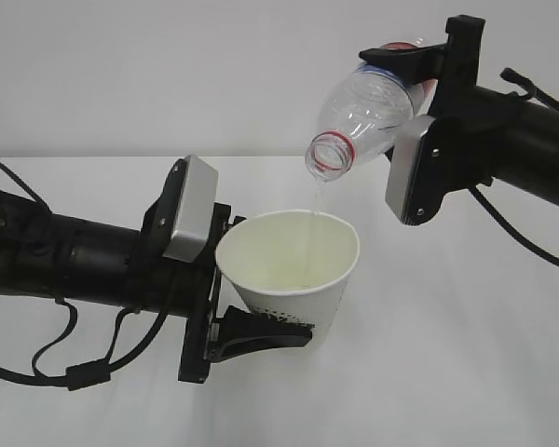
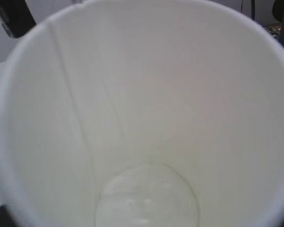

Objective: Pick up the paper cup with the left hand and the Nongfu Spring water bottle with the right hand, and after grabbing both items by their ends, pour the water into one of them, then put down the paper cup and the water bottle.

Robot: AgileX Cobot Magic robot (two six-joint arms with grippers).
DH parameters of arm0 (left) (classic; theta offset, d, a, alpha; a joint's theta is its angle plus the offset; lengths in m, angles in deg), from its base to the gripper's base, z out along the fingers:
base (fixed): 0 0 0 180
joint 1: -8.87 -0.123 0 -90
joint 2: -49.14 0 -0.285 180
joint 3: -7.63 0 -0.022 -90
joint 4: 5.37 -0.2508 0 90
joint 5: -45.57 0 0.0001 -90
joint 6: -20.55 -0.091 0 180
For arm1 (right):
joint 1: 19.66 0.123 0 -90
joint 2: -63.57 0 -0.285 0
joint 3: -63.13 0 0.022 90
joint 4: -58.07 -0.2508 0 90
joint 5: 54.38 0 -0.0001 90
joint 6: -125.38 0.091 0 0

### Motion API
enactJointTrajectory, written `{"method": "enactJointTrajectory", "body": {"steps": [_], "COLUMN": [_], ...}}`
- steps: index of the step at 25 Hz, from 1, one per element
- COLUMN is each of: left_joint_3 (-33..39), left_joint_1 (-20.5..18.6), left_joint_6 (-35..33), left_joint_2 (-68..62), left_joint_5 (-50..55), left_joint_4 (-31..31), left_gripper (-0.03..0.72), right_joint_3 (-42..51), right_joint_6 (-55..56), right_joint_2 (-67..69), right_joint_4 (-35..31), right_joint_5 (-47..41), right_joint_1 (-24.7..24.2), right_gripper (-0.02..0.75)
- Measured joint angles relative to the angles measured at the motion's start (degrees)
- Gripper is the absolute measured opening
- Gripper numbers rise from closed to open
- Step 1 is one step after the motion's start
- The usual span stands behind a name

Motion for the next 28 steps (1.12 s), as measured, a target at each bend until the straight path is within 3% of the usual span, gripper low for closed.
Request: {"method": "enactJointTrajectory", "body": {"steps": [28], "left_joint_3": [0.09], "left_joint_1": [0.00], "left_joint_6": [0.00], "left_joint_2": [0.00], "left_joint_5": [0.00], "left_joint_4": [0.07], "left_gripper": [0.509], "right_joint_3": [0.00], "right_joint_6": [0.65], "right_joint_2": [0.00], "right_joint_4": [1.67], "right_joint_5": [0.10], "right_joint_1": [0.00], "right_gripper": [0.482]}}
